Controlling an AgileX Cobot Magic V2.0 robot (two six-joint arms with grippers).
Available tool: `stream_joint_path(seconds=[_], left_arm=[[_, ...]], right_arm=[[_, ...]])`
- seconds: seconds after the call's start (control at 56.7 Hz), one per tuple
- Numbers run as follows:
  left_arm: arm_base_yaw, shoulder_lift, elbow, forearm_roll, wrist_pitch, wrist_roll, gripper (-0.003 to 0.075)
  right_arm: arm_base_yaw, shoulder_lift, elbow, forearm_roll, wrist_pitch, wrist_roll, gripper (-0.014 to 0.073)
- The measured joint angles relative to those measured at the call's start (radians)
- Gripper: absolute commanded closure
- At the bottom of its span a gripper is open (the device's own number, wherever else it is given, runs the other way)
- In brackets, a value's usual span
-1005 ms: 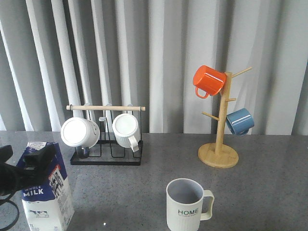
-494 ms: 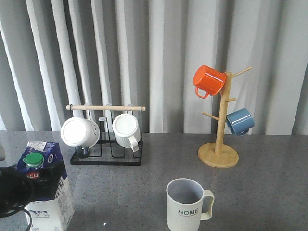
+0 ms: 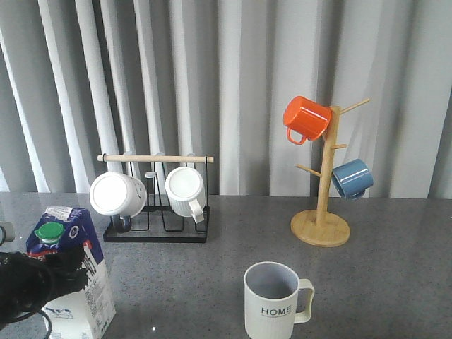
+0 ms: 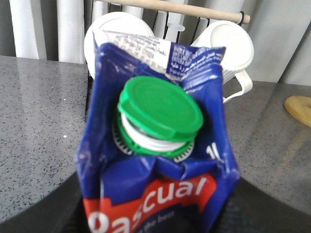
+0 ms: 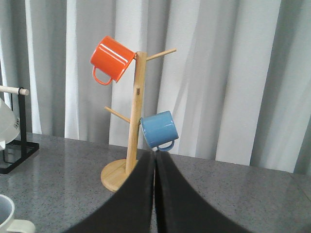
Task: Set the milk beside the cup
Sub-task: 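Lift the milk carton off the table with the left gripper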
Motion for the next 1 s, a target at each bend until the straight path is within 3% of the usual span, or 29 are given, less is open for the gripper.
stream_joint_path(seconds=[0.335,0.511,0.688,1.005], left_arm=[[-0.016,-0.061,0.000,0.001,-0.053,-0.060,0.0413],[-0.065,-0.100,-0.003,0.000,-0.164,-0.074,0.0413],[-0.118,-0.100,-0.024,0.003,-0.166,-0.078,0.0413],[-0.120,-0.100,-0.024,0.004,-0.148,-0.078,0.0413]], right_arm=[[0.000,0.000,0.000,0.000,0.000,0.000,0.0602],[0.000,0.000,0.000,0.000,0.000,0.000,0.0602],[0.000,0.000,0.000,0.000,0.000,0.000,0.0602],[0.000,0.000,0.000,0.000,0.000,0.000,0.0602]])
